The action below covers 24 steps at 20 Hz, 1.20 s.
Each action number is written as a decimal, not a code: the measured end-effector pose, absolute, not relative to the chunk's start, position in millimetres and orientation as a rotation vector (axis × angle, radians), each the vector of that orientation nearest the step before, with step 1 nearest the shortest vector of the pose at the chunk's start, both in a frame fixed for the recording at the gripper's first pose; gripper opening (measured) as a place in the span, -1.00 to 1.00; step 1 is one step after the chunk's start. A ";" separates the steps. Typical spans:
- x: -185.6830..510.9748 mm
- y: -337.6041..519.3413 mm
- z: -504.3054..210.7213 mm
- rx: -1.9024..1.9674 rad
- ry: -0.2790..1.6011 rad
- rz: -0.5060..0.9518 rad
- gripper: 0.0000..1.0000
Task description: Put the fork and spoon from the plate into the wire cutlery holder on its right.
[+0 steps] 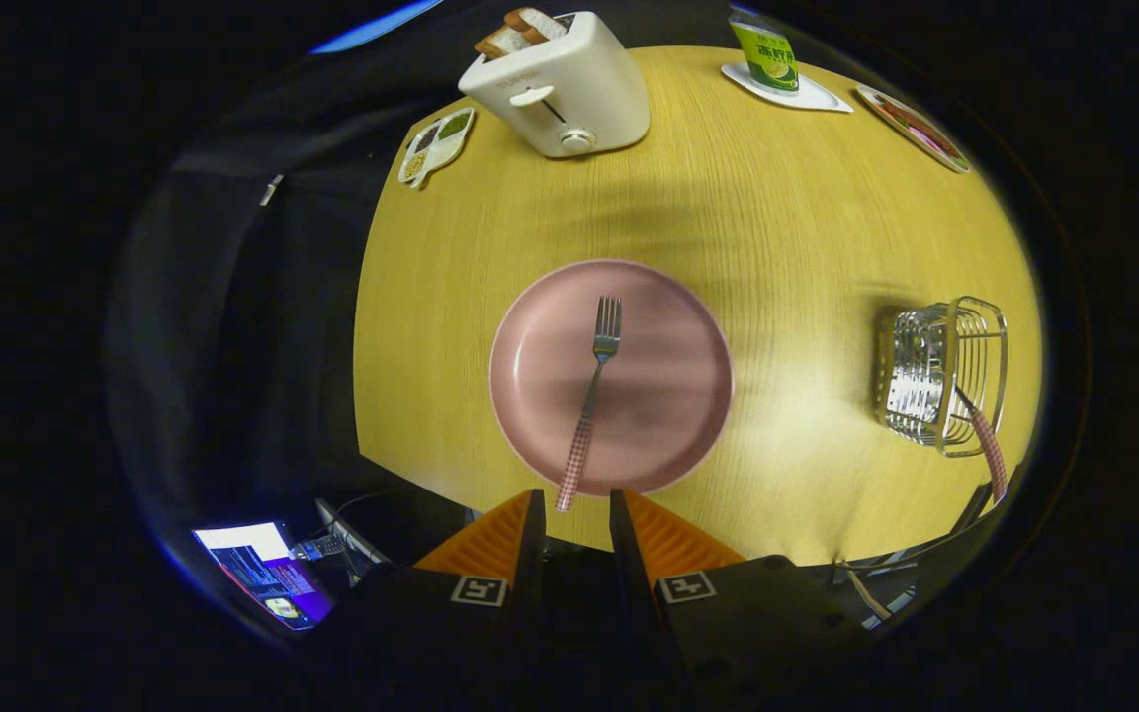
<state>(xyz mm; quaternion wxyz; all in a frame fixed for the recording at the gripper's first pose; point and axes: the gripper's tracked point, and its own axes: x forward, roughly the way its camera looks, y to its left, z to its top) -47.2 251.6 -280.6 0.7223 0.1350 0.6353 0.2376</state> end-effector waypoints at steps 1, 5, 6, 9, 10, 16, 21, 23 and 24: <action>-47.9 258.3 -289.0 0.292 1.412 0.514 -0.18; -53.0 283.4 -317.1 0.269 1.438 0.472 -0.18; -53.4 287.4 -323.7 0.264 1.446 0.463 -0.18; -52.0 294.9 -340.7 0.252 1.453 0.424 -0.18; -50.2 296.8 -346.8 0.252 1.454 0.407 -0.18; -49.0 297.0 -375.5 0.223 1.479 0.334 -0.54; -48.3 292.2 -363.2 0.251 1.466 0.379 -0.80; -50.6 287.7 -345.7 0.286 1.465 0.429 -0.80; -52.4 280.2 -336.1 0.282 1.458 0.452 -0.80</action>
